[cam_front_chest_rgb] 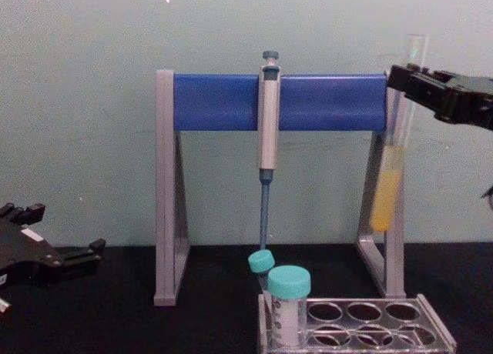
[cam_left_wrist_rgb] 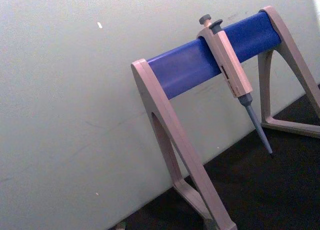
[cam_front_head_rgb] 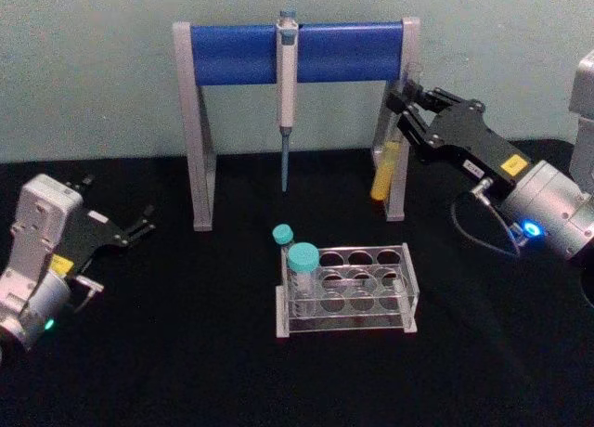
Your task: Pick up the test tube from the test tube rack, shake it, then place it back into the test tube rack.
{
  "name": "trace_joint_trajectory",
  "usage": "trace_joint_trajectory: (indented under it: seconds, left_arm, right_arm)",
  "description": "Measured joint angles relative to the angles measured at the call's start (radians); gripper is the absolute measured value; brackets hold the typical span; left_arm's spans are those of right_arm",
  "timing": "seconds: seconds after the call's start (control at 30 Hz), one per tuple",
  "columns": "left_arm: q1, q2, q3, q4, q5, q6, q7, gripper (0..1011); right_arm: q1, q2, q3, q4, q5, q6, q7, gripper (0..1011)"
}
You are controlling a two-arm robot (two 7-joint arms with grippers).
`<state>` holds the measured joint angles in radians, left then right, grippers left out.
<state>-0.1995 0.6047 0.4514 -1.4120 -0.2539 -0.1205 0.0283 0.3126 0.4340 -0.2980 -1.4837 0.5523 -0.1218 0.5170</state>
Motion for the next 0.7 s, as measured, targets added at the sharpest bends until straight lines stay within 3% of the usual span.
trace_joint_trajectory:
  seconds: [0.03,0.07,0.13,0.17,0.27,0.47,0.7]
  left_arm:
    - [0.0,0.0,0.0,0.0,0.0,0.0,0.0,1001]
    - [0.0,0.0,0.0,0.0,0.0,0.0,0.0,1001]
    - [0.0,0.0,0.0,0.0,0.0,0.0,0.0,1001]
    - [0.0,0.0,0.0,0.0,0.0,0.0,0.0,1001]
    - [0.0,0.0,0.0,0.0,0.0,0.0,0.0,1001]
    - [0.0,0.0,0.0,0.0,0.0,0.0,0.0,1001]
    - [0.0,0.0,0.0,0.0,0.0,0.0,0.0,1001]
  right_arm:
    - [0.006,-0.01,0.0,0.012,0.05,0.014,0.041,232]
    - [0.006,-0.01,0.0,0.012,0.05,0.014,0.041,232]
    - [0.012,-0.011,-0.004,0.023,0.116,0.038,0.1,232]
    - [0.012,-0.011,-0.004,0.023,0.116,0.038,0.1,232]
    - [0.014,0.004,-0.012,0.025,0.176,0.068,0.161,232]
    - [0.01,0.06,-0.025,0.008,0.221,0.104,0.241,232]
    - [-0.015,0.155,-0.032,-0.04,0.208,0.123,0.259,232]
